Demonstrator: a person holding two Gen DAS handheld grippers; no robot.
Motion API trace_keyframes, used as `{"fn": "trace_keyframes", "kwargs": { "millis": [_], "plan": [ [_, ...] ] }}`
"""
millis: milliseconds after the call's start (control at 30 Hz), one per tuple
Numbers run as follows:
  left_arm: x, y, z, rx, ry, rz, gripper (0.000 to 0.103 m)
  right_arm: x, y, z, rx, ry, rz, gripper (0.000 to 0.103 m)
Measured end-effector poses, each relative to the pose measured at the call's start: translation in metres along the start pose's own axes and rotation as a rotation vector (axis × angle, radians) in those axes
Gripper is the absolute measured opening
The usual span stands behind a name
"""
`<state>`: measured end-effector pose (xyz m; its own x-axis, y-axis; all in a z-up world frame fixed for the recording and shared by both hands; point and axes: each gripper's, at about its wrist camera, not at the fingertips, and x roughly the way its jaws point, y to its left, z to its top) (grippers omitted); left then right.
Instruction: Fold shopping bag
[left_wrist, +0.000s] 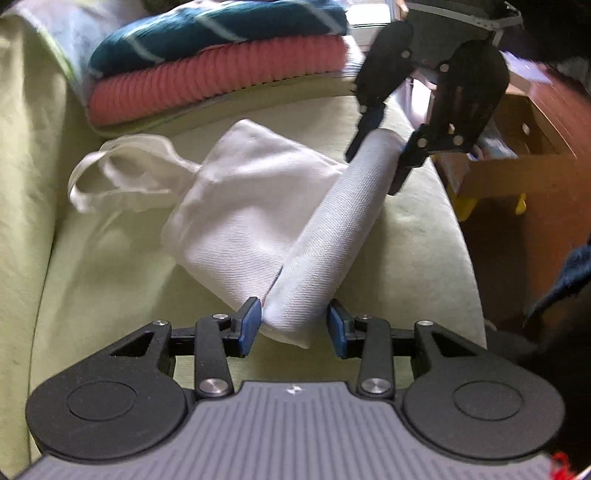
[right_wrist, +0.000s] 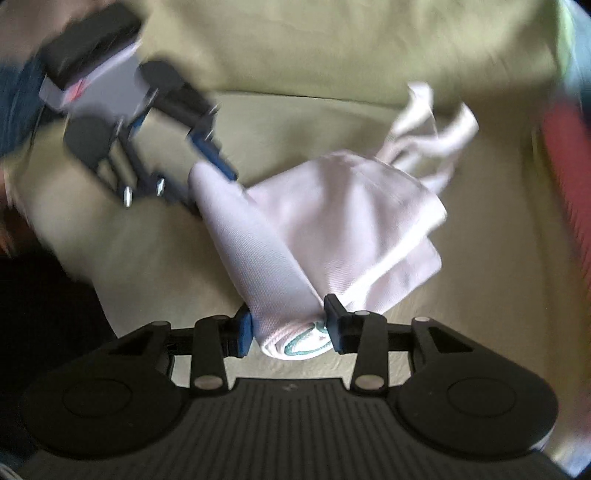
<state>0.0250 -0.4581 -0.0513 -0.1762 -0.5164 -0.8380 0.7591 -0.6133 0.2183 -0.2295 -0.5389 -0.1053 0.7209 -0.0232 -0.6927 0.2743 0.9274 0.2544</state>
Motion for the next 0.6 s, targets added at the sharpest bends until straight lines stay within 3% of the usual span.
{"fn": "trace_keyframes", "kwargs": {
  "millis": [133,300,600],
  "plan": [
    [0.008,0.014,0.004,-0.074,0.003,0.001,0.045,0.001,-0.039,0.002,0.244,-0.013,0.110,0.037],
    [0.017,0.020,0.003,-0.127,0.004,0.027,0.049,0.000,-0.065,-0.009,0.475,-0.015,0.171,0.036],
    [0.019,0.022,-0.001,-0.172,0.002,0.048,0.051,-0.001,-0.075,-0.013,0.644,-0.038,0.177,0.036]
  ]
}}
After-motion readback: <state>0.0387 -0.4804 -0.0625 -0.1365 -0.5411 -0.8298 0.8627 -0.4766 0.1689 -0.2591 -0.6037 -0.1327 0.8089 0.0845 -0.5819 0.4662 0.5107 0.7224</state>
